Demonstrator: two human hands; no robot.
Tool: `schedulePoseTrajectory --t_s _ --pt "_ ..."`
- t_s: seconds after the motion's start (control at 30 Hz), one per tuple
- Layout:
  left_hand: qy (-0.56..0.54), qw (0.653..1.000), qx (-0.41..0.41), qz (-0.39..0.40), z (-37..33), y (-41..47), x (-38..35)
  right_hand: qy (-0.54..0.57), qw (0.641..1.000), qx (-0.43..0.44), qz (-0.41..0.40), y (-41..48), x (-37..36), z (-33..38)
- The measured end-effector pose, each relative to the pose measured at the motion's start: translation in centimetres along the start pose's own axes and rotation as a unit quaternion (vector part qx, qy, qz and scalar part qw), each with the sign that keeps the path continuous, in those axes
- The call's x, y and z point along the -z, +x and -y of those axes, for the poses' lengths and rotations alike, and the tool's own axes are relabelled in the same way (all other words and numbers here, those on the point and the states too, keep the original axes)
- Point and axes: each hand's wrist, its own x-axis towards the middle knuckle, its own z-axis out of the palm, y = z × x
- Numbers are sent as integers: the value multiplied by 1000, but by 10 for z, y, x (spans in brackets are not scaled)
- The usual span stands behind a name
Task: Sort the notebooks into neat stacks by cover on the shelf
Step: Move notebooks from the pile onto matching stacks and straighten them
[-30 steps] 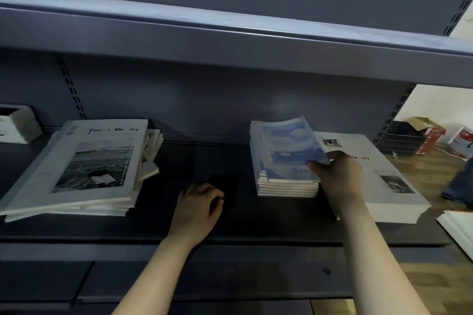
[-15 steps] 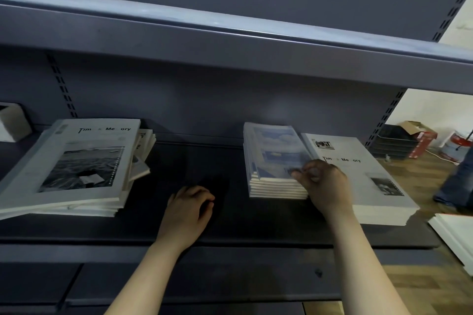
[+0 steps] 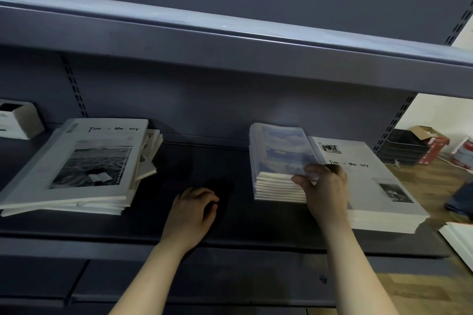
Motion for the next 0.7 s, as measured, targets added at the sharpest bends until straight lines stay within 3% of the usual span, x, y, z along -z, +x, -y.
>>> schedulePoseTrajectory --t_s 0.33,0.53,0.7 --pt "-5 1000 -1 1 -1 0 1 28 1000 -4 11 5 -3 -4" --pt "-32 999 -7 35 -1 -3 14 -63 998 4 12 -6 -6 11" --pt "-11 999 -16 -45 4 -6 55 -14 995 94 -28 -24 -13 36"
